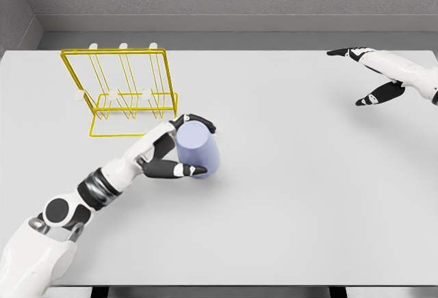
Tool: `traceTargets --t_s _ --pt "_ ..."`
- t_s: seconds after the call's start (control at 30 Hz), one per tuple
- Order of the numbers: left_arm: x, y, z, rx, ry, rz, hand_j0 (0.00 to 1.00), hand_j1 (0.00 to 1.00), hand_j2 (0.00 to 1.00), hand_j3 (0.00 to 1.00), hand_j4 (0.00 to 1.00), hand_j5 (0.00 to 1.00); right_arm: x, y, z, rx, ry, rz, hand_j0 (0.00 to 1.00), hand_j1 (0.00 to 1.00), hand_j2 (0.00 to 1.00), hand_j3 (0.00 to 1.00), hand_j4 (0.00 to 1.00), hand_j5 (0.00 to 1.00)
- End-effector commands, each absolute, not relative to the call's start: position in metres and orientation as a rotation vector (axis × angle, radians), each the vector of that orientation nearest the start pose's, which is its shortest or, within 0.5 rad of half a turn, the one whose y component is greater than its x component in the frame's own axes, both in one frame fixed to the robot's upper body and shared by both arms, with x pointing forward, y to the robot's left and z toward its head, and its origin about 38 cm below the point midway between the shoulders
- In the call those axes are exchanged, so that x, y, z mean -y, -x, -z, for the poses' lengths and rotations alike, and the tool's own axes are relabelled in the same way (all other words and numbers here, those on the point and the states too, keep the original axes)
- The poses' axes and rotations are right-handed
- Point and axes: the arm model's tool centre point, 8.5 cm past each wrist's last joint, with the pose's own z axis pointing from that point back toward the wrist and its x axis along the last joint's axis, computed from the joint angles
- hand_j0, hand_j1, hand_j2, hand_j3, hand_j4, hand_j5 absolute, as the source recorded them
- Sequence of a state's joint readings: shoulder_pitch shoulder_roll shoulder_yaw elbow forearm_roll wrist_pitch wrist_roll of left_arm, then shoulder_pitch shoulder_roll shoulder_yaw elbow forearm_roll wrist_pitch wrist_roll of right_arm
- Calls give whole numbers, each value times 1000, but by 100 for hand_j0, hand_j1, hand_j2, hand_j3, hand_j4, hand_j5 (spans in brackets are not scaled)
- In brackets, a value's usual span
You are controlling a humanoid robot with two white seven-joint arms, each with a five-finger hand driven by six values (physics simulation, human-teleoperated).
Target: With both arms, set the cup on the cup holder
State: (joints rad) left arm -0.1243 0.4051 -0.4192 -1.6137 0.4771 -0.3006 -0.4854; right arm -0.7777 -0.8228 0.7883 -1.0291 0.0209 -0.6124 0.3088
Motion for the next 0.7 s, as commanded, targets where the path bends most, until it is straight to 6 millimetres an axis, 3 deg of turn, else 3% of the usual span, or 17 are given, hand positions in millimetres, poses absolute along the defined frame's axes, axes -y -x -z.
traceTargets --t_s 0.0,0.23,0.4,0.67 --pt "-223 -352 -134 1739 659 737 55 55 55 55 55 55 384 -480 -205 1541 349 -1512 100 100 100 100 100 100" --pt "-299 -353 -170 1759 556 698 55 55 55 55 55 55 385 -480 -205 1539 350 -1512 100 100 100 100 100 100" --pt "-318 -361 -194 1801 535 676 56 56 56 56 56 56 384 -480 -205 1541 349 -1512 100 100 100 100 100 100" --pt "-325 -381 -215 1828 497 675 56 56 56 56 56 56 384 -480 -205 1539 349 -1511 100 100 100 100 100 100"
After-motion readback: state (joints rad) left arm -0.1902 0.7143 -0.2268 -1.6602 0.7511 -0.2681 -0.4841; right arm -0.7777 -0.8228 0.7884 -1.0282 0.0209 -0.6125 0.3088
